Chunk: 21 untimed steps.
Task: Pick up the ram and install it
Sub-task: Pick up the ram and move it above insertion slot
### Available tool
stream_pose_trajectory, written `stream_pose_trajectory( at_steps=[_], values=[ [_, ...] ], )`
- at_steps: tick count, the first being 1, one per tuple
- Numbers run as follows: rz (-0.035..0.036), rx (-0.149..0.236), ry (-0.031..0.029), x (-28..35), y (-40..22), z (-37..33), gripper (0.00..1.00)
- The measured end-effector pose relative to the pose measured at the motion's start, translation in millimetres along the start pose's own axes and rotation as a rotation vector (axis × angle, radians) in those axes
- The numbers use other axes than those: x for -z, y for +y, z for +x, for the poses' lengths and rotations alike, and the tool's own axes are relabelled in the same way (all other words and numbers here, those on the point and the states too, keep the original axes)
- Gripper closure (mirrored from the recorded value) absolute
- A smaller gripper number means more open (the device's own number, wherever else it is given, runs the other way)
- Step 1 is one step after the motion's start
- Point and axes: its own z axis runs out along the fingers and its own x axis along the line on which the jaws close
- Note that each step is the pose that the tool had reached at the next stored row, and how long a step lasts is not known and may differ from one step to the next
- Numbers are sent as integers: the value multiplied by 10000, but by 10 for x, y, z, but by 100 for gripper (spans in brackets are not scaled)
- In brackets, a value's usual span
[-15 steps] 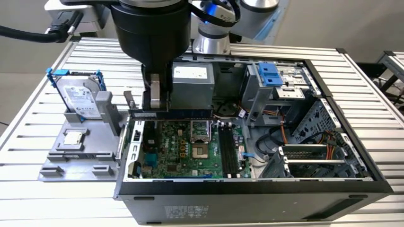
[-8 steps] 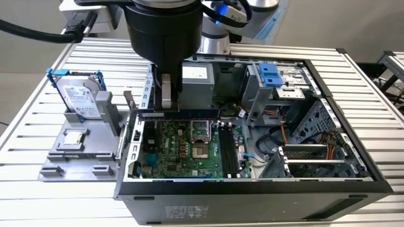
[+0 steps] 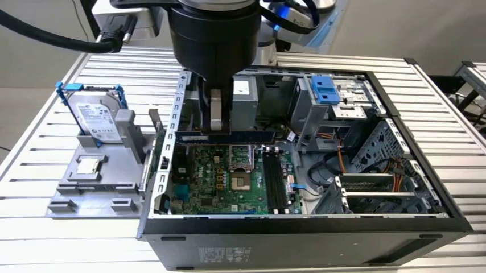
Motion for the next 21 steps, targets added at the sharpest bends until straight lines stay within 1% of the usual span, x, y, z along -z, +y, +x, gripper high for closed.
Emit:
stream_pose_trajectory(
  at_steps=[6, 13, 21],
  values=[
    [0, 0, 0, 0, -130, 4, 100],
    [0, 0, 0, -1, -308, 3, 100],
    [0, 1, 2, -2, -498, -12, 100]
  ],
)
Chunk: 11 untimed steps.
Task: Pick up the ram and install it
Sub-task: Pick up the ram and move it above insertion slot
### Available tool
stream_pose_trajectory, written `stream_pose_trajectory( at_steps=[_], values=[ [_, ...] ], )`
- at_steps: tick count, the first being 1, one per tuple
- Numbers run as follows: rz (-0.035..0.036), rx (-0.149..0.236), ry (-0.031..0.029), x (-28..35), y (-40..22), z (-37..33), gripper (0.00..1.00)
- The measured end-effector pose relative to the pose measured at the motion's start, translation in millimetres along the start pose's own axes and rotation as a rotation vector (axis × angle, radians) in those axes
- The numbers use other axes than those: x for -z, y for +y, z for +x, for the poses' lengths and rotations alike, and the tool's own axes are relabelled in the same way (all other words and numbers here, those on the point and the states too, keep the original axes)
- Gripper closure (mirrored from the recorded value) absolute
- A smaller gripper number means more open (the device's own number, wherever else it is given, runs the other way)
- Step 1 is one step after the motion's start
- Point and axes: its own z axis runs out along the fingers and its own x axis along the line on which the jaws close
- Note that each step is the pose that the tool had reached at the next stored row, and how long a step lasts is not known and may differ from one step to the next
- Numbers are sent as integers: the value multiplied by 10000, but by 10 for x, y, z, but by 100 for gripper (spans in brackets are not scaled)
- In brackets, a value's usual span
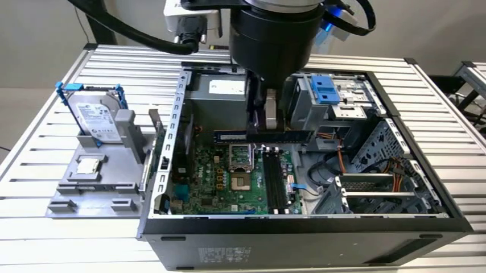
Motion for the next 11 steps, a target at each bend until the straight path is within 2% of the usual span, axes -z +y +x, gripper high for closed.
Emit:
stream_pose_trajectory(
  at_steps=[11],
  values=[
    [1, -28, 11, -4, -228, -66, 100]
  ],
)
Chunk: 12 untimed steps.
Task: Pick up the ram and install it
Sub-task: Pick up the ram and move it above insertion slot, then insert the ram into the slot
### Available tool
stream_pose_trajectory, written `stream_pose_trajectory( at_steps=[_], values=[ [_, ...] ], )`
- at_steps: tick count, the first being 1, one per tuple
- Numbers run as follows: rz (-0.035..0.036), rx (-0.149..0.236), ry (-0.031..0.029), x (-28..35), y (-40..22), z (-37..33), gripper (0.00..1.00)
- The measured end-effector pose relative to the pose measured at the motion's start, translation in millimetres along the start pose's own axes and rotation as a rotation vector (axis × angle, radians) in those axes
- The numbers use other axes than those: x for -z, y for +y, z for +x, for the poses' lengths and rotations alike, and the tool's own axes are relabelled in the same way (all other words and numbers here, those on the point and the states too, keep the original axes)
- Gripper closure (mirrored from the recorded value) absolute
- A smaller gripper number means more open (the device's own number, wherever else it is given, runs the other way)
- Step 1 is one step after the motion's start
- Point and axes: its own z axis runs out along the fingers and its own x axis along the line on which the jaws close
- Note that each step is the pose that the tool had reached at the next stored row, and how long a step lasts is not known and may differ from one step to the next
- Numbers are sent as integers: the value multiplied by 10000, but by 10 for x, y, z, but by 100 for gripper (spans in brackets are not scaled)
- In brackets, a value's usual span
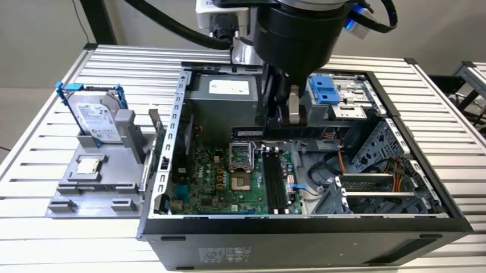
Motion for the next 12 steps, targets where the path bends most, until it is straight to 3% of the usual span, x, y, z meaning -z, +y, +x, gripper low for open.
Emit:
stream_pose_trajectory(
  at_steps=[7, 12],
  values=[
    [7, -145, 3, -4, -120, -48, 100],
    [12, -253, 2, -6, -160, -69, 100]
  ],
)
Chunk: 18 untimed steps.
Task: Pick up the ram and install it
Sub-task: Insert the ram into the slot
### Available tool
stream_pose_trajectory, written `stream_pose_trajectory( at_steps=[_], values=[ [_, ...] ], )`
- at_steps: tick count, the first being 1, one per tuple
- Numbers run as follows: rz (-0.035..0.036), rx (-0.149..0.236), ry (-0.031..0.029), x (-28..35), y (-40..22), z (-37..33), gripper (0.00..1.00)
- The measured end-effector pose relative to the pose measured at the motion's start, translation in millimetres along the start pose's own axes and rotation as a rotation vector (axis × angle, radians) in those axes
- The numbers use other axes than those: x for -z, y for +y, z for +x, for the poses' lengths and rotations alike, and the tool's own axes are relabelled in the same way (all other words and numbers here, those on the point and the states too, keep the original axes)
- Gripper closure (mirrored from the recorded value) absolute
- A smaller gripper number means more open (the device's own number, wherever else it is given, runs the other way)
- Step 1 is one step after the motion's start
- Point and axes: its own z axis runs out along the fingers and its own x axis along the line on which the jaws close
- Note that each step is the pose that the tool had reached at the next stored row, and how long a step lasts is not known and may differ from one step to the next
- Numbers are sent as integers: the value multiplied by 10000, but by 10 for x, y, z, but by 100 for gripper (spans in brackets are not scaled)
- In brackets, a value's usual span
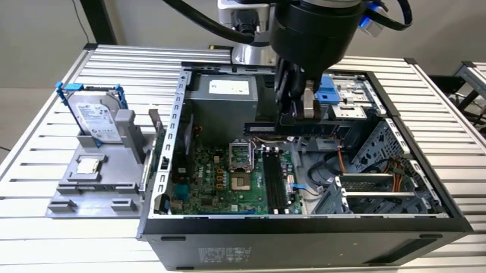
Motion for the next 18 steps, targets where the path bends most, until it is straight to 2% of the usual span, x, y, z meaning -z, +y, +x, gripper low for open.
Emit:
stream_pose_trajectory(
  at_steps=[10, 18],
  values=[
    [0, -12, 0, 0, -10, -17, 100],
    [0, -13, 23, -6, -44, -164, 100]
  ],
)
